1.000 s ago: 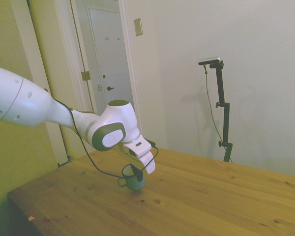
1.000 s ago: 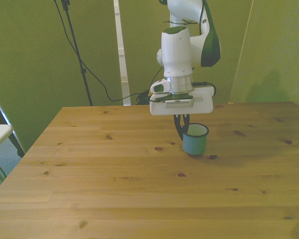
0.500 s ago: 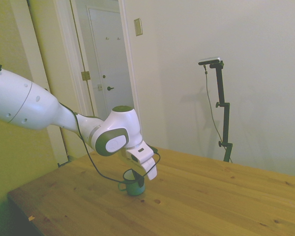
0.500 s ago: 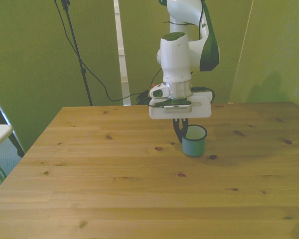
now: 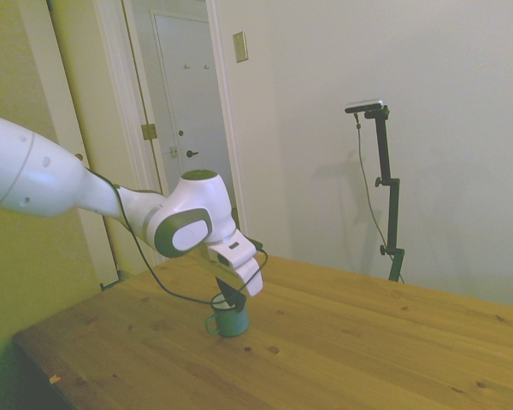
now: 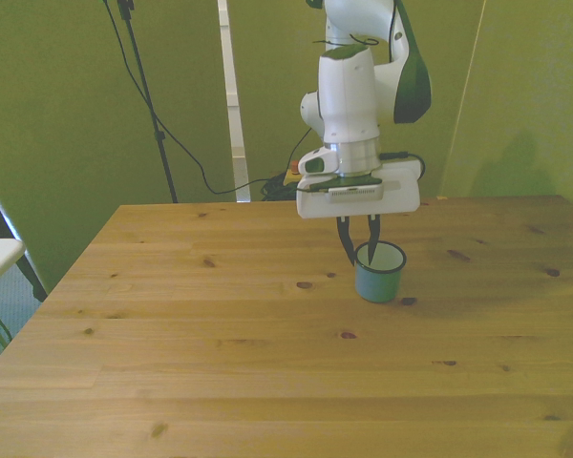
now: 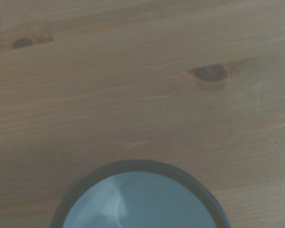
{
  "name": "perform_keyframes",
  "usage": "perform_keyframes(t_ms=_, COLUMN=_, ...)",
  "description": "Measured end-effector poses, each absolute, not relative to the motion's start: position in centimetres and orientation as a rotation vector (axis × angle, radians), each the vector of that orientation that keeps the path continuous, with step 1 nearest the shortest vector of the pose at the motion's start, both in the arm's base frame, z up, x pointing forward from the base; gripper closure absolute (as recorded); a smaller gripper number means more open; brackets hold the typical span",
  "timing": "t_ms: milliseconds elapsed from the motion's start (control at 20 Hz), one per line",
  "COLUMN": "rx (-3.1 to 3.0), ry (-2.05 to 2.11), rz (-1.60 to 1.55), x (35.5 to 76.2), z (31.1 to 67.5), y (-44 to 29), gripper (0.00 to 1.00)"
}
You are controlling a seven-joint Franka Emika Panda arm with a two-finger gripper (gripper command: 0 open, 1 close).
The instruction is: Flip the mug upright
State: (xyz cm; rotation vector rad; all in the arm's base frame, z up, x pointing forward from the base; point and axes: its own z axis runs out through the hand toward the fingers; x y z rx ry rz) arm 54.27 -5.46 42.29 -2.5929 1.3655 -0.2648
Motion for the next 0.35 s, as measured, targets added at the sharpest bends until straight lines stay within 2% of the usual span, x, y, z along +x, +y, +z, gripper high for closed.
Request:
perform_keyframes(t_ms=200, rx=-2.599, ry=1.268, rz=-0.315, x=51.2, z=48.5, y=-0.8, gripper=0.0)
perform_keyframes(t_ms=350, rx=-2.61, ry=1.219, rz=-0.351, x=48.1, z=51.5, y=3.2, gripper=0.0)
